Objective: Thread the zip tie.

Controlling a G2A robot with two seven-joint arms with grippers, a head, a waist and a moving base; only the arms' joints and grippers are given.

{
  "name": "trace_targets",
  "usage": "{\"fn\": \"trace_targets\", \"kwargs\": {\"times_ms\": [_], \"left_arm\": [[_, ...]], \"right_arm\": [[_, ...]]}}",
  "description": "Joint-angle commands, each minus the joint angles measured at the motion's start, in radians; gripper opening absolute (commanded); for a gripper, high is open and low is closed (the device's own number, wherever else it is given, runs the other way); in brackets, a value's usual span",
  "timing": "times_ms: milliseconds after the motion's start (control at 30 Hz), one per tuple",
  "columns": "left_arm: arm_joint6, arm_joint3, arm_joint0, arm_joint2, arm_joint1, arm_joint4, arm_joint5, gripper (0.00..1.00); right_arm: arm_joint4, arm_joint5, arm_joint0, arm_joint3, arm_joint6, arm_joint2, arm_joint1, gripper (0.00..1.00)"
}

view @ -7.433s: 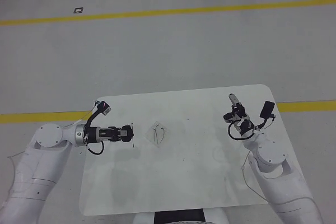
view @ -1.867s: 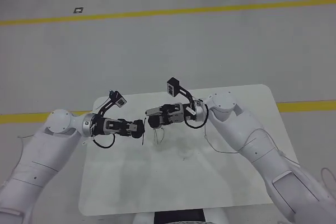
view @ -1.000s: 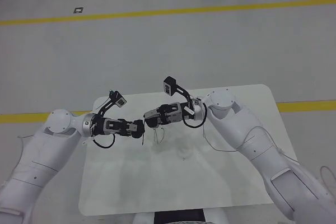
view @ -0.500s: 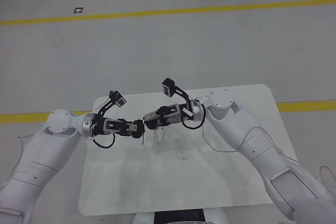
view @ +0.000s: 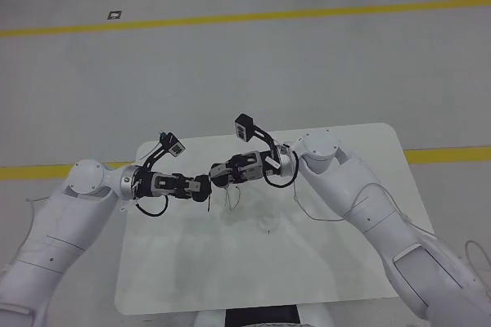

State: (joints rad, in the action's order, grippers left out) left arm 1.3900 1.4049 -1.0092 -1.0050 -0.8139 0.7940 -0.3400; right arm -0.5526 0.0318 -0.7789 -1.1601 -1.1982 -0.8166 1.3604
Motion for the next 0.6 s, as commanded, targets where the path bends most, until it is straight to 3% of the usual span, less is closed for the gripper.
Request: {"fn": "trace_targets", "kwargs": {"times_ms": [0, 533, 567], "left_arm": [[0.0, 0.0, 0.0, 0.0, 0.0, 0.0, 0.0, 0.0], [0.0, 0.0, 0.0, 0.0, 0.0, 0.0, 0.0, 0.0], [0.0, 0.0, 0.0, 0.0, 0.0, 0.0, 0.0, 0.1]], "right_arm": [[-0.001, -0.001, 0.001, 0.001, 0.0, 0.0, 0.001, 0.0], [-0.008, -0.002, 0.006, 0.014, -0.005, -0.006, 0.006, 0.0], [-0.007, -0.003, 0.007, 0.015, -0.005, -0.006, 0.006, 0.0]]}}
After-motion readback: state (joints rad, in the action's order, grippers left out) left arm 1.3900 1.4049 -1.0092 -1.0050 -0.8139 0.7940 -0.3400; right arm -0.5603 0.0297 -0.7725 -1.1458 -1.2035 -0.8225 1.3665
